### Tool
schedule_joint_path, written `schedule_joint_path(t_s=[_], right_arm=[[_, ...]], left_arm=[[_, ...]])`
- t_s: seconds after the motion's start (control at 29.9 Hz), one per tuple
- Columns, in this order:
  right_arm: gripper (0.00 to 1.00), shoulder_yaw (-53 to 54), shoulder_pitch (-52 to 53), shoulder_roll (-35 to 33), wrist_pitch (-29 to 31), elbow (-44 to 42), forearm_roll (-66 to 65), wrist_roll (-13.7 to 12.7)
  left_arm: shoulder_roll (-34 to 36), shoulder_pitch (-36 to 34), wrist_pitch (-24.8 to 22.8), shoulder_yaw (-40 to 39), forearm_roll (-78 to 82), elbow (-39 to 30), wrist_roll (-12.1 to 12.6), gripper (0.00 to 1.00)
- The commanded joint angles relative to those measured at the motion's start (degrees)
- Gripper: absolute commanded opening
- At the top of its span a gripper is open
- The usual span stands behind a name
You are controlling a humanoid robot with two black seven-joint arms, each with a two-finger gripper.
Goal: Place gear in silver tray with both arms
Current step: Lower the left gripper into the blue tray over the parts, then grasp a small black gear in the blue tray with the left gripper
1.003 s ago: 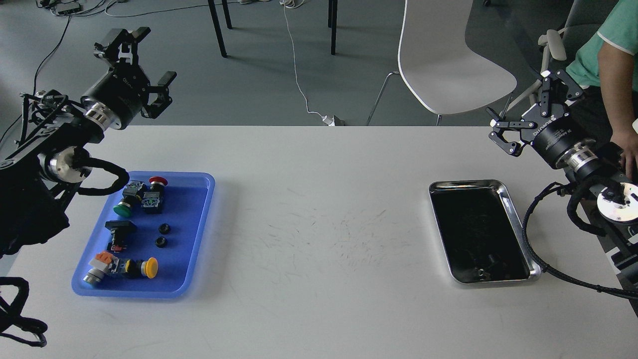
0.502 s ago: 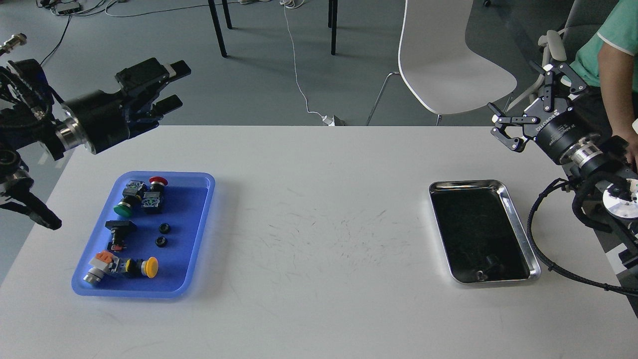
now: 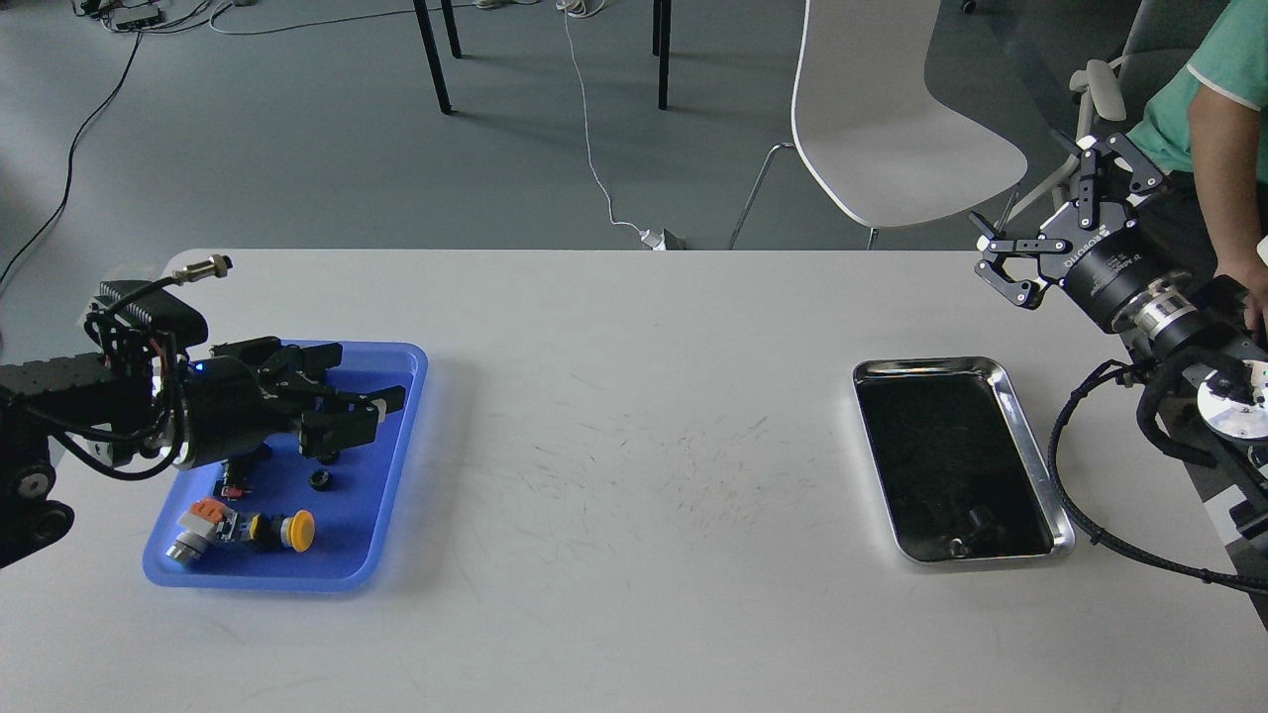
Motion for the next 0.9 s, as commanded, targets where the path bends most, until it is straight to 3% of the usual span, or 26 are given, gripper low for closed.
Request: schedule_joint_path(t_s=[0.0, 0.87], right_arm=[[0.99, -0.1, 0.2, 0.2, -0.5, 0.0, -0.2, 0.0], [0.99, -1.5, 0.7, 0.4, -0.6, -0.1, -0.5, 0.0]], left_arm=[[-2.7, 2.6, 0.7, 0.1, 5.6, 3.2, 1.2, 0.97], [-7.2, 3.1, -4.0, 0.2, -0.6, 15.1, 1.6, 0.91]])
